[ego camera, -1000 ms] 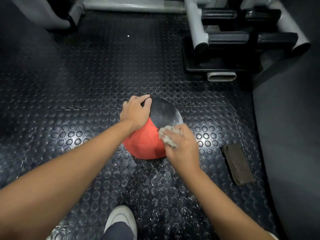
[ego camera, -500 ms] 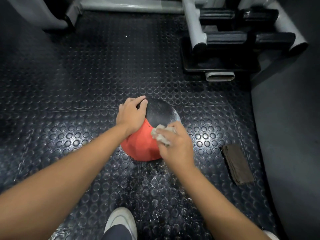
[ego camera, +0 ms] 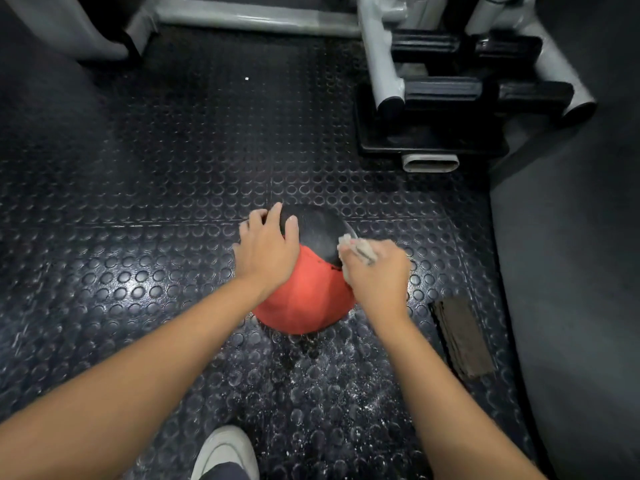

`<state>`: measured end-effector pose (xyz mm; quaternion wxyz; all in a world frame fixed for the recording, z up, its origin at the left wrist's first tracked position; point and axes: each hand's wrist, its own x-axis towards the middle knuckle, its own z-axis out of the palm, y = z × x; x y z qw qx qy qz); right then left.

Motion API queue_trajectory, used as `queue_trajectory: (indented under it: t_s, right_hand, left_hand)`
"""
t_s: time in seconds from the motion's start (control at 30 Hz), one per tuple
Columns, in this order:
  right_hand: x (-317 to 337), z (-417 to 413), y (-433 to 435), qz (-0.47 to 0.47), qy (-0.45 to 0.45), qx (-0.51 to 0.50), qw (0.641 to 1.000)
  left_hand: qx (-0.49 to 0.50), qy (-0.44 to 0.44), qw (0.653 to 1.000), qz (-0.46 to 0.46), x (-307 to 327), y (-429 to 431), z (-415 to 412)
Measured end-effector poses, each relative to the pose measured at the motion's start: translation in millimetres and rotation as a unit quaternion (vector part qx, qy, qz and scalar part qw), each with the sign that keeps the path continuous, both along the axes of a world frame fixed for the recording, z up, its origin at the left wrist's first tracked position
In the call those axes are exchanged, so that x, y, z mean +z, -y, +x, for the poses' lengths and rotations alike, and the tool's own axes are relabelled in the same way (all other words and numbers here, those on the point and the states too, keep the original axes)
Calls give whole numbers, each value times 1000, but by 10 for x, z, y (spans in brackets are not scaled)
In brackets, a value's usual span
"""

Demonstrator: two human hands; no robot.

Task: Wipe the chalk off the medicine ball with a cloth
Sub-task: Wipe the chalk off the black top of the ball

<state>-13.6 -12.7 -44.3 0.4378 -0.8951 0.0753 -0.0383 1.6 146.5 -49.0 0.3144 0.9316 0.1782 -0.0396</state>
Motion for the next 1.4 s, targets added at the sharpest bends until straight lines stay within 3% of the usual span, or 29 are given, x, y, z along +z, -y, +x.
queue_trajectory:
  t_s: [0.17,0.3,0.43,0.5,0.6,0.7,0.87,0.97,1.03,1.13,1.23,1.4]
  right_hand:
    - [-83,-526,-135,85,38,-13,996]
    - [-203,-792,-267,112,84,9,990]
    - [-178,-862,-352,78,116,27,990]
    - [-123,-750,-351,49,98,18,994]
    - [-22,-222,-315,-53,0,21,998]
    - [128,282,-218,-16,-76,31,997]
    - [47,-265,-271,-56,-44,36,997]
    - [-63,-815,-324,14,7,17,1000]
    - [-89,-779,-324,44,10,5,999]
    - [-59,-283,-277,-41,-11,-4,999]
    - [-15,212,-193,37,-66,-38,996]
    - [-84,-249,-313,-2,-39,-38,999]
  left_hand:
    - [-85,43,991,98,44,104,-117]
    - [-86,13,991,103,39,38,-240]
    - [-65,25,994,85,27,-105,-326]
    - [-66,36,994,83,16,-168,-342]
    - [-87,44,991,91,17,-136,-361]
    - [-101,50,988,108,19,-65,-381]
    - [-66,32,994,84,30,-94,-260]
    - [-64,32,994,82,25,-94,-246]
    - [-74,36,993,87,20,-71,-276]
    - [-73,35,993,90,31,-61,-281]
    - [-74,34,992,95,35,-51,-266]
    - [-54,25,996,68,31,-95,-142]
